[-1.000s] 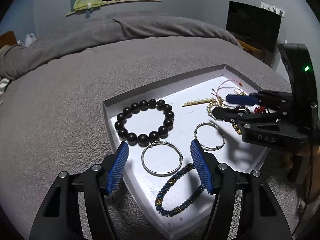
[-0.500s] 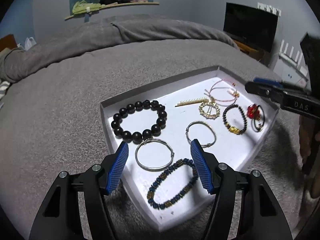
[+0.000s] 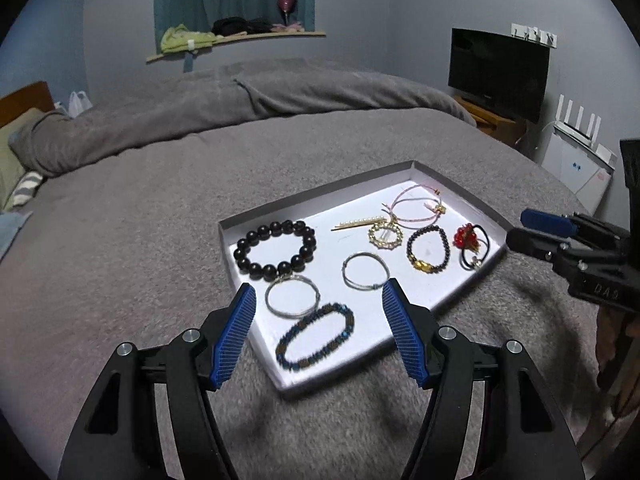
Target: Organize jewelry
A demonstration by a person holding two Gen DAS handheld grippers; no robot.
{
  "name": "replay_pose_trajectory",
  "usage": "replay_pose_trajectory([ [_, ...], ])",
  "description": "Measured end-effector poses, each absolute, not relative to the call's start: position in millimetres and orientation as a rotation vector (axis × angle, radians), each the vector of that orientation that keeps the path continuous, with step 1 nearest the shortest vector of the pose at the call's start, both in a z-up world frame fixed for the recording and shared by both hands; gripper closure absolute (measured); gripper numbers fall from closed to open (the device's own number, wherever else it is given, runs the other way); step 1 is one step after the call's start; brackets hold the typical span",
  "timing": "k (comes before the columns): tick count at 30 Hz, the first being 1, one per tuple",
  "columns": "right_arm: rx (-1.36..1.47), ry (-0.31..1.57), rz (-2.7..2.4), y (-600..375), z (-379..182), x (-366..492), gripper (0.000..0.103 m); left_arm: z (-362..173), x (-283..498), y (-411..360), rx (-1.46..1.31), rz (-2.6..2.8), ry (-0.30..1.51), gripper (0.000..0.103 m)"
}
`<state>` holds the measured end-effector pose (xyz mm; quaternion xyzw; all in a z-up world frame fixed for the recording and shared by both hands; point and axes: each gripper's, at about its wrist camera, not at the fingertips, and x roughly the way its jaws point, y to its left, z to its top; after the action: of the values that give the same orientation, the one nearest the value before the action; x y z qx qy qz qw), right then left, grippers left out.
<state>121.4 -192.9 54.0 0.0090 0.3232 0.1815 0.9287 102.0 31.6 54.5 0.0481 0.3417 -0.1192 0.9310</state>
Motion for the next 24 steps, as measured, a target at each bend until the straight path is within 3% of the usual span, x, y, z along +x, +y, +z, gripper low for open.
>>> replay_pose_trajectory([
  [3, 0.007, 0.668, 0.379, -198.6, 49.1, 111.0, 0.049, 51.9, 84.7, 31.6, 0.098, -0.220, 0.698, 0.028],
  [8, 0.001, 0.675, 0.401, -202.5, 42.9, 105.1, 0.049, 48.3, 61.5, 24.7, 0.108, -0.204, 0.700, 0.028],
  [11, -0.003, 0.682, 0.425, -200.6, 39.9, 102.7, 0.049, 49.1, 48.2, 22.8, 0.117, -0.171, 0.673, 0.015],
  [12, -0.004, 0.687, 0.437, -199.4, 38.7, 102.0, 0.045, 48.2, 47.2, 23.5, 0.116, -0.154, 0.669, 0.007],
  [13, -0.004, 0.689, 0.444, -198.9, 38.2, 101.7, 0.038, 47.0, 45.5, 24.2, 0.109, -0.131, 0.670, 0.006],
  [15, -0.001, 0.679, 0.451, -198.6, 39.9, 99.5, 0.005, 43.5, 46.9, 26.0, 0.080, -0.102, 0.699, 0.006],
  [24, -0.110, 0.663, 0.356, -187.9, 58.1, 88.2, 0.005, 41.9, 58.0, 16.8, 0.050, 0.058, 0.714, 0.005],
])
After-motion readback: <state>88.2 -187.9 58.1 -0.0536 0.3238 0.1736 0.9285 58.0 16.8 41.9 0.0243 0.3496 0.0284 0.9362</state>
